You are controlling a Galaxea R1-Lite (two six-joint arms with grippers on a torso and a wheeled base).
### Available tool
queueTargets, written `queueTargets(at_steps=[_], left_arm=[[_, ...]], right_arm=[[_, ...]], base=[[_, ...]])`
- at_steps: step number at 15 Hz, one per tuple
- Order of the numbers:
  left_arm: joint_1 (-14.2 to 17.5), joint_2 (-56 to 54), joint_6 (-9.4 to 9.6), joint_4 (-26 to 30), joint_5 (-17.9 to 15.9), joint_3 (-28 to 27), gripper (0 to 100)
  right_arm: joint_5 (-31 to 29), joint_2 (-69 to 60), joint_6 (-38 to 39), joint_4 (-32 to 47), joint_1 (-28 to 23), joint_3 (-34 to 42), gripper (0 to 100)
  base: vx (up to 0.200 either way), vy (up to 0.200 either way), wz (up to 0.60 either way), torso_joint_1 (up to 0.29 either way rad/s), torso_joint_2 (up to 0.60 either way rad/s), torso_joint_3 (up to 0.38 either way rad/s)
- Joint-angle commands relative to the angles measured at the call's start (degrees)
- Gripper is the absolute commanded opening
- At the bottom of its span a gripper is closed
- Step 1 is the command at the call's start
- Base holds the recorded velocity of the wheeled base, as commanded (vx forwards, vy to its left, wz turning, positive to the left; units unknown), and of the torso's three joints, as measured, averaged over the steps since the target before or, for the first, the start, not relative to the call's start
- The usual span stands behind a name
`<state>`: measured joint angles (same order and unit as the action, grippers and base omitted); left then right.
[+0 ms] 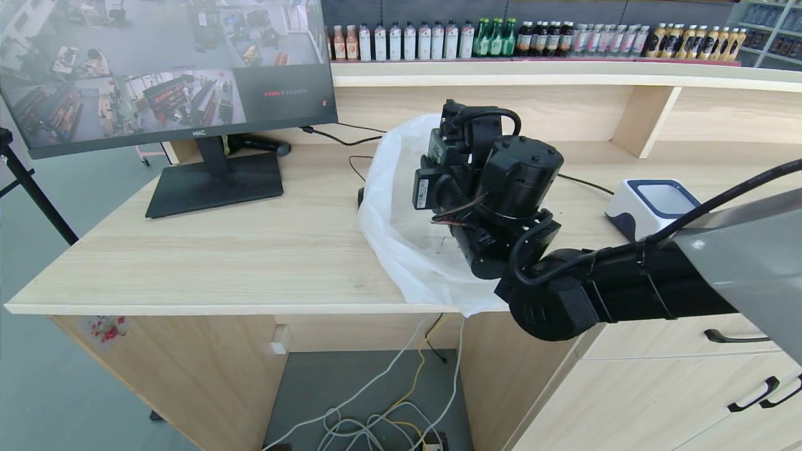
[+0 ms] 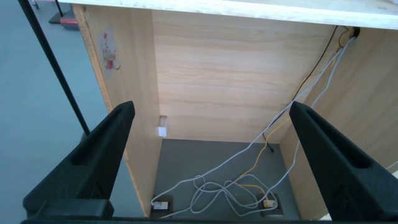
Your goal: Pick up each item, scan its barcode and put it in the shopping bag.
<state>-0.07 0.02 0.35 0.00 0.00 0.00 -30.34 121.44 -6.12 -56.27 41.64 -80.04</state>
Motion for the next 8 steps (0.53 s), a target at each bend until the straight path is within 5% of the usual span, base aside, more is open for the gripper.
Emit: queueTargets(at_steps=[1,8], left_arm=[[-0.01,-0.02,0.00,0.00,0.00,0.00,100],[-0.01,-0.02,0.00,0.00,0.00,0.00,100]], right_arm=[[0.02,1.60,-0.03,-0.68,0.02,0.06,0],[0.55,4.15,0.32,-1.82,-0.42,-0.11,0]], base=[[0.000,0.000,0.00,0.000,0.00,0.000],[0.000,0.000,0.00,0.000,0.00,0.000]])
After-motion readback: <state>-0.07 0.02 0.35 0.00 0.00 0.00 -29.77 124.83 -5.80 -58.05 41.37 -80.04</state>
